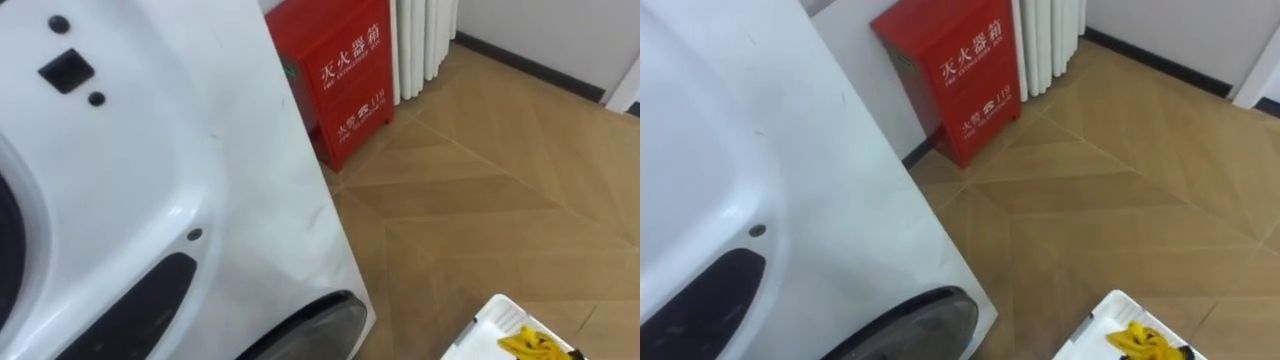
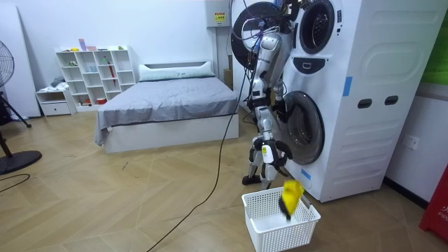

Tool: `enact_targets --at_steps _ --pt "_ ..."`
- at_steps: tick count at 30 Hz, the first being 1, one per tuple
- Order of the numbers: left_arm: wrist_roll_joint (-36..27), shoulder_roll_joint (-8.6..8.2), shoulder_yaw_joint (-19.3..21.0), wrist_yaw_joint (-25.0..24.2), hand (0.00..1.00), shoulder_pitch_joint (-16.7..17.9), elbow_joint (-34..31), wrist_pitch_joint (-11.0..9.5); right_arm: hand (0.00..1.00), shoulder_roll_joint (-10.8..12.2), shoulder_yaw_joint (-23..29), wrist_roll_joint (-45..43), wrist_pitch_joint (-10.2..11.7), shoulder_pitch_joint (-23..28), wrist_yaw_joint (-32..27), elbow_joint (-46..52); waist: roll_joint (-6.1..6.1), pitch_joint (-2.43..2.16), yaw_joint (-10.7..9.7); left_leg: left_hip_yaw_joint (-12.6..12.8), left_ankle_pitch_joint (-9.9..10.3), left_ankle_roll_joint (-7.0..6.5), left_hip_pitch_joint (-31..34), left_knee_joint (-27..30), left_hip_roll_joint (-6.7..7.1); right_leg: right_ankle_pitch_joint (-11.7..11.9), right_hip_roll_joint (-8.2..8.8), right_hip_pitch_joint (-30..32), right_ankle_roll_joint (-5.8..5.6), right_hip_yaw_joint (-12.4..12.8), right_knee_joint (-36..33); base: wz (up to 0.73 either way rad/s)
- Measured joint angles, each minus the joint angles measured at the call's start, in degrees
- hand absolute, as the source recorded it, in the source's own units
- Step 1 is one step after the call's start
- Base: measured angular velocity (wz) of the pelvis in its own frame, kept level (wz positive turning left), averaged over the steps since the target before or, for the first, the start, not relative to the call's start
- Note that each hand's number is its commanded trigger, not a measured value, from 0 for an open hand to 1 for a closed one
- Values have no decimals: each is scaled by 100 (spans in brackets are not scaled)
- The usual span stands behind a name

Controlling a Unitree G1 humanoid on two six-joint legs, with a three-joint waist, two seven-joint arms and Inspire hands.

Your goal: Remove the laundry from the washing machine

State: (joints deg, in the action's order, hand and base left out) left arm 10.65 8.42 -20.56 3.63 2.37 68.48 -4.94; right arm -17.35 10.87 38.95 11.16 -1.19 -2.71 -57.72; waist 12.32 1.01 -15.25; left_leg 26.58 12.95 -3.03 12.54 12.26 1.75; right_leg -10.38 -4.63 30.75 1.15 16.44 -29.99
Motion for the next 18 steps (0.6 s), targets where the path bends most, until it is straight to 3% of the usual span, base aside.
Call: enact_targets --at_steps 18 --pt "-206 4 -7 2 0 17 80 -38 0 -31 3 -31 16 -123 -18 106 -3 -13 -2 -32 -9 0 -35 -2 -13 -22 8 -49 23 -50 14 0"
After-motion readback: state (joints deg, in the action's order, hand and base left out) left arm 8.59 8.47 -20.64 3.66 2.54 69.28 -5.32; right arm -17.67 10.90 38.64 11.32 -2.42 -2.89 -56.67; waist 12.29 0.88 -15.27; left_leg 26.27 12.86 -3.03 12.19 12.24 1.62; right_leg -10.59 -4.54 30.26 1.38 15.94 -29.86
